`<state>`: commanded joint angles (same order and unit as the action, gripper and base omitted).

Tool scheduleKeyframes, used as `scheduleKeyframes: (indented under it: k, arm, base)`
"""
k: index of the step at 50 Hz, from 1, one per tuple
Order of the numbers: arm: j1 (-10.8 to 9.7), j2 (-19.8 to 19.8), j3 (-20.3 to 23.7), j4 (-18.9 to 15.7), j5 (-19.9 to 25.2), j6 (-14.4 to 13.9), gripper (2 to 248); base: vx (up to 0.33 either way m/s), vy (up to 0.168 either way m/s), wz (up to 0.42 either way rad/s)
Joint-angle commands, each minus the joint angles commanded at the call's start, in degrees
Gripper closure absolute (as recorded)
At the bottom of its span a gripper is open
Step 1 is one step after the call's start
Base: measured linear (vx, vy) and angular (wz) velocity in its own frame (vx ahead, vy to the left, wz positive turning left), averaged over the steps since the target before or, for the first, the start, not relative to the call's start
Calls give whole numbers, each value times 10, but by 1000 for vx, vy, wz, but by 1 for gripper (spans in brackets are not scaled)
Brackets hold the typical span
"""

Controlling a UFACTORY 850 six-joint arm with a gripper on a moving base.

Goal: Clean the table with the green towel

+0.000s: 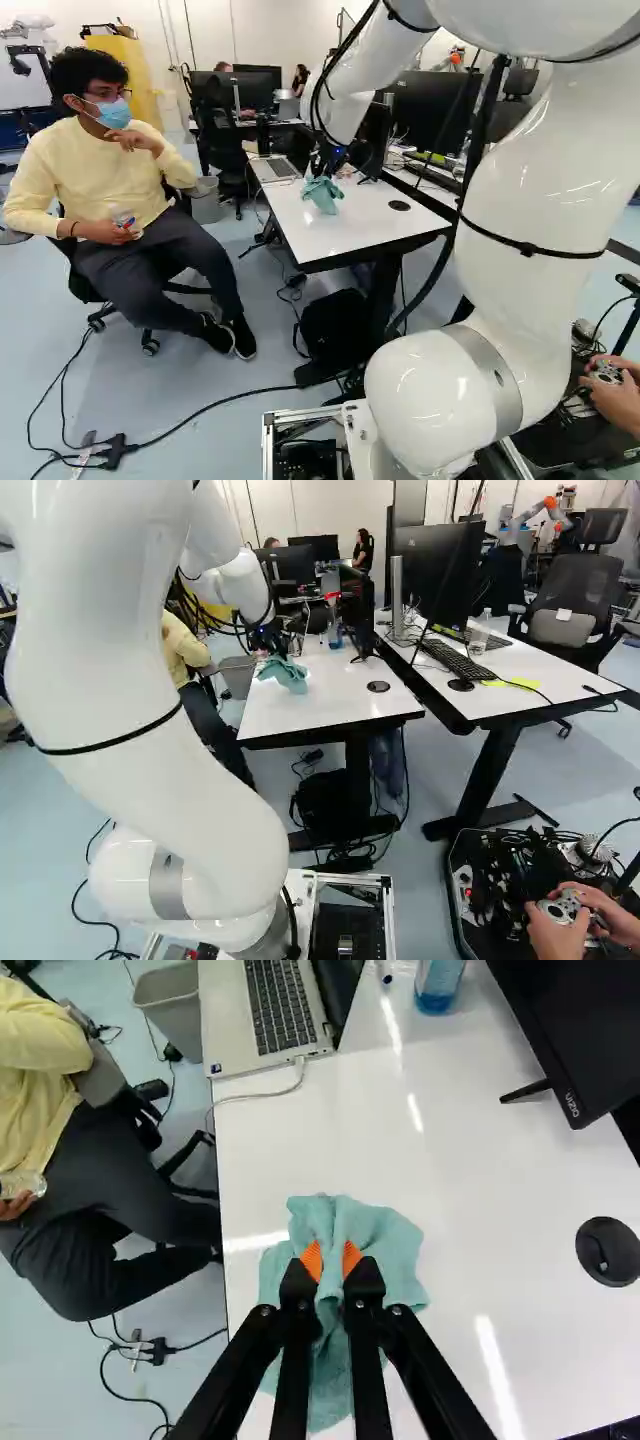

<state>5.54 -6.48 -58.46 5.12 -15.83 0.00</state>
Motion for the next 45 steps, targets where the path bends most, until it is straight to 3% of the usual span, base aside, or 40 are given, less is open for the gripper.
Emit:
scheduleKeyframes:
  k: [45]
  arm:
    - [-84, 28, 30, 0, 38, 0, 209]
  base:
    - [0, 0, 0]
